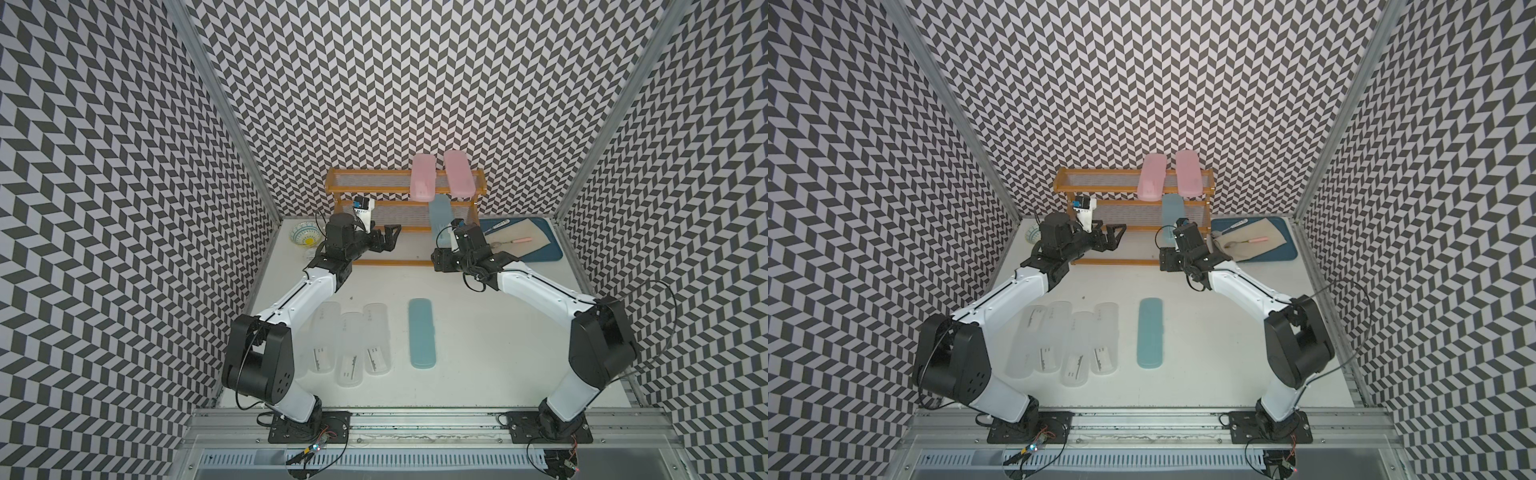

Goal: Place the pencil cases on the shelf according to color
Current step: Place the pencil case on the shelf.

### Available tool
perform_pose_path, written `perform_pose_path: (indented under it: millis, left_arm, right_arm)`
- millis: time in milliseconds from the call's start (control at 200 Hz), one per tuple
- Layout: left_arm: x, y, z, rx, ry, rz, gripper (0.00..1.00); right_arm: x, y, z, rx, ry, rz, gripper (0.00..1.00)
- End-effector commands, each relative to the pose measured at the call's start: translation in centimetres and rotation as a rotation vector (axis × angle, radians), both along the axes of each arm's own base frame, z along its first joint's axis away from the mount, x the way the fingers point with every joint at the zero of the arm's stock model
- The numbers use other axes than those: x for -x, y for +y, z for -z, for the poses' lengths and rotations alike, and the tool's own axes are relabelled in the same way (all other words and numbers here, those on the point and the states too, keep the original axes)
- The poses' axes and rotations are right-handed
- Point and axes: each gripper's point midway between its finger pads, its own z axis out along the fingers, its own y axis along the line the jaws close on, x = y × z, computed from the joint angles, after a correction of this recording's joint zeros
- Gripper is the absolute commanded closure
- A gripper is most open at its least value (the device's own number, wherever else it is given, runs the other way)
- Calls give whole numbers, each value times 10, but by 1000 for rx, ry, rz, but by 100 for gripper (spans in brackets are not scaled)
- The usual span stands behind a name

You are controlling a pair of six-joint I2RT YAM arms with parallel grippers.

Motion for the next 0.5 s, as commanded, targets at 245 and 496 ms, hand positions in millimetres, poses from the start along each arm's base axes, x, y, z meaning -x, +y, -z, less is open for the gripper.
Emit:
perform_pose_path:
  millis: [245, 496]
  left_arm:
    - [0, 9, -33, 0, -58, -56, 1]
    - [34, 25, -5, 60, 81, -111, 1]
  right_arm:
    - [115, 27, 43, -120, 133, -66, 13]
    - [174, 55, 93, -64, 248, -128, 4]
